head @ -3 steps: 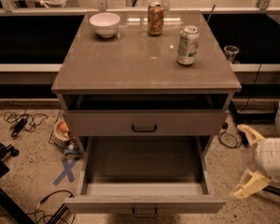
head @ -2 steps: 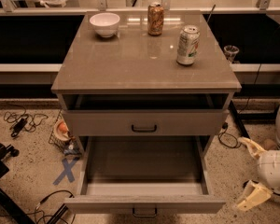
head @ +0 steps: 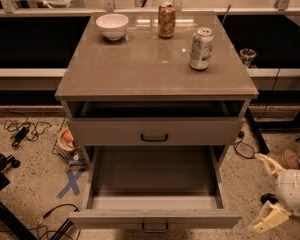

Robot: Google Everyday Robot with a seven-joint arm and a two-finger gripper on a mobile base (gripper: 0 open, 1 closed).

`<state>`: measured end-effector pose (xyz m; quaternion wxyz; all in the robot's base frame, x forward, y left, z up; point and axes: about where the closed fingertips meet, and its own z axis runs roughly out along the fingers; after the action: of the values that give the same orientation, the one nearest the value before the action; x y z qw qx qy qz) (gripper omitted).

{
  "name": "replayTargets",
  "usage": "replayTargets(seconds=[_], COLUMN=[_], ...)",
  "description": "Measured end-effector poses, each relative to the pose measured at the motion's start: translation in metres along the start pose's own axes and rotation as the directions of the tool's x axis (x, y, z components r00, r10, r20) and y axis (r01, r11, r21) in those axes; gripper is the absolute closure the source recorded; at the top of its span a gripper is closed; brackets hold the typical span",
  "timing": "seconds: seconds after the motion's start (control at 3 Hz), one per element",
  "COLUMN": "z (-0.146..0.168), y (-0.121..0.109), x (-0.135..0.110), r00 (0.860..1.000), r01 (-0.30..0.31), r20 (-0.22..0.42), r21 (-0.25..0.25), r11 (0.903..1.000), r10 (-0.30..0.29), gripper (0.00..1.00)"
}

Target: Close middle drawer

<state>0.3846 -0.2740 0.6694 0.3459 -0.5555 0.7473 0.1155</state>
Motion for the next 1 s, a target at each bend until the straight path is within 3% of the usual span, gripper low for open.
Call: replayTargets(seconds=[0.33, 0.67, 1.0], z=[0.024, 0.048, 0.089], y=[0.044, 0.072, 0.092], x=[0.047, 0.081, 0.099], r00=[0.995, 0.986, 0.984], r01=[-0.062, -0.082, -0.048], r20=[0.071, 0.141, 0.168], r21=[-0.024, -0.040, -0.057], r11=[0.9978, 0.9958, 0.9973], r10=[0.064, 0.087, 0.057], gripper=[0.26, 0.49, 0.72])
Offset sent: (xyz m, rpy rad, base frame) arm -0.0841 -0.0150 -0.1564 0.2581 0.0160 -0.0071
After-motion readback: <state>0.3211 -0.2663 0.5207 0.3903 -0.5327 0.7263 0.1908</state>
